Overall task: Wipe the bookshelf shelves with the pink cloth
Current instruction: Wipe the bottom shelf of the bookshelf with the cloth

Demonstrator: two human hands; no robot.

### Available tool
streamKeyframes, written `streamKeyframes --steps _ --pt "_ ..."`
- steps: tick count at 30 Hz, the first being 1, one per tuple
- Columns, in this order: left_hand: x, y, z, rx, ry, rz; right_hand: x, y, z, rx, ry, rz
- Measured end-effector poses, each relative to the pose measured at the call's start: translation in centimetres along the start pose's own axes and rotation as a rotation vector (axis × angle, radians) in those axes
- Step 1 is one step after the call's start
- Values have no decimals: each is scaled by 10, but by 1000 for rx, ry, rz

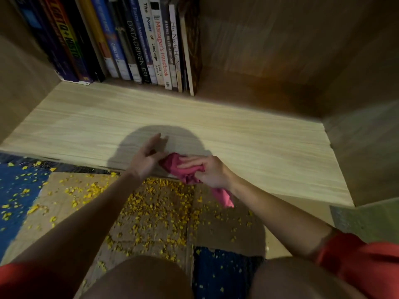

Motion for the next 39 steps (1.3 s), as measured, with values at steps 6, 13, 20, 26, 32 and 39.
streamKeyframes --steps 6,13,20,26,32,39 --pt "2 -27 -23 -167 -114 612 -16 -3 -25 -27 10 -8" --pt "3 -34 -51 -261 -91 661 -12 -4 -59 -187 55 212" --pt "-3 -20 -60 -183 -179 1056 47 1 -69 -174 574 165" --pt "-14 -9 -70 -148 -290 1127 24 30 -79 -311 530 120" --pt "-16 -10 -75 -138 -275 1169 -25 -7 -91 -201 326 144" --pt "-19 -11 -77 -158 -236 1128 32 5 -87 -208 707 289"
Point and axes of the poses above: each hand's wrist, its own z-axis towards the middle knuckle, its own x-axis out of the back of the hand, y = z × x, the point moved 2 cm from there along z, towards the middle knuckle, and after that the axes turned 1 degree about -y, right-handed, at the moved point
